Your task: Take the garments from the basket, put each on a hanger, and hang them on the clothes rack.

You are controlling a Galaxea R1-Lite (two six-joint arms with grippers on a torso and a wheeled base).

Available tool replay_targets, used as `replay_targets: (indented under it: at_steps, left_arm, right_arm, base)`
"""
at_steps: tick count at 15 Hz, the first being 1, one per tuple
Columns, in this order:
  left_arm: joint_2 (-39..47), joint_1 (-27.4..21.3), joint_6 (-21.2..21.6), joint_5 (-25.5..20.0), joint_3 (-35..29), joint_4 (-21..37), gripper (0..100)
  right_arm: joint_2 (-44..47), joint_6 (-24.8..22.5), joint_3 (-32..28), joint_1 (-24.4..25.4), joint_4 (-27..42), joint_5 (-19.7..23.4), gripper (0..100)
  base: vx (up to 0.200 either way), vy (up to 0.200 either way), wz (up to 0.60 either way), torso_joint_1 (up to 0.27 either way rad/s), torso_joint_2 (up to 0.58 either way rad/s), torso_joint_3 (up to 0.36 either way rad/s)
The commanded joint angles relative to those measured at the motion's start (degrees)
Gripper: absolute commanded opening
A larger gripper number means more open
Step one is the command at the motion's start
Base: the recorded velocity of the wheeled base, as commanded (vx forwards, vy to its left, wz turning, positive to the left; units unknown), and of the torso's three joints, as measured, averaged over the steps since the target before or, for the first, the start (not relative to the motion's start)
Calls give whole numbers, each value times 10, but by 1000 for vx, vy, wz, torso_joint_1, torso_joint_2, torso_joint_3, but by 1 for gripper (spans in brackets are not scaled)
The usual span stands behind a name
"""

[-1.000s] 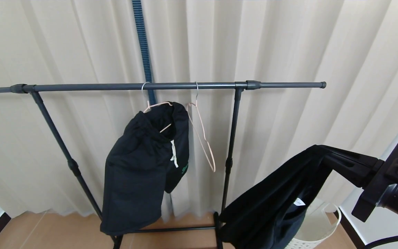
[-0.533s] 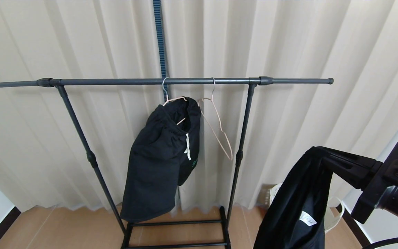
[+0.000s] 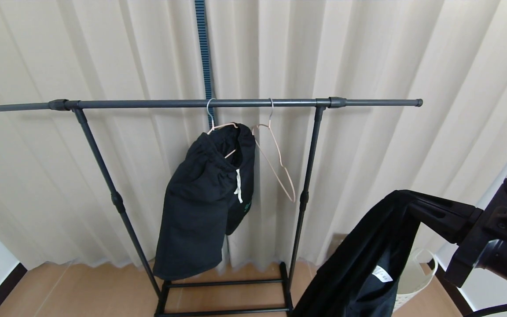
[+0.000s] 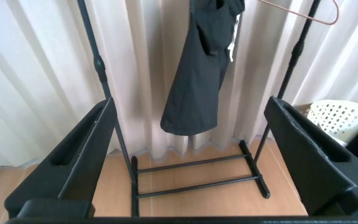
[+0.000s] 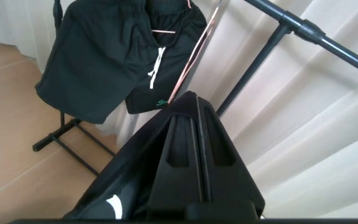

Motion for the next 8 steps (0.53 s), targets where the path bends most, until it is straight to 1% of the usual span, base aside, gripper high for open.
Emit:
replay_targets:
  at_steps: [1, 2, 4, 5, 7, 8]
  left_arm:
    - [10, -3, 0, 0, -1, 0, 100]
    - [68, -15, 1, 0, -1, 0, 100]
    - [123, -44, 8, 0, -1, 0, 100]
    - [155, -78, 13, 0, -1, -1, 100]
    - [189, -116, 13, 1, -1, -1, 100]
    - [205, -126, 13, 3, -1, -1, 100]
  right_arm:
    - [11, 1, 0, 1, 0, 1, 0]
    - [23, 3, -1, 1, -1, 2, 0]
    - [27, 7, -2, 1, -1, 1, 0]
    - [25, 10, -1, 1, -1, 1, 0]
    - [26, 10, -1, 1, -1, 1, 0]
    - [28, 13, -3, 1, 3, -1, 0]
  base:
    - [0, 0, 0, 0, 0, 0]
    - [0, 0, 0, 0, 0, 0]
    - [0, 0, 0, 0, 0, 0]
    - [0, 0, 0, 0, 0, 0]
    - [0, 0, 0, 0, 0, 0]
    - [0, 0, 0, 0, 0, 0]
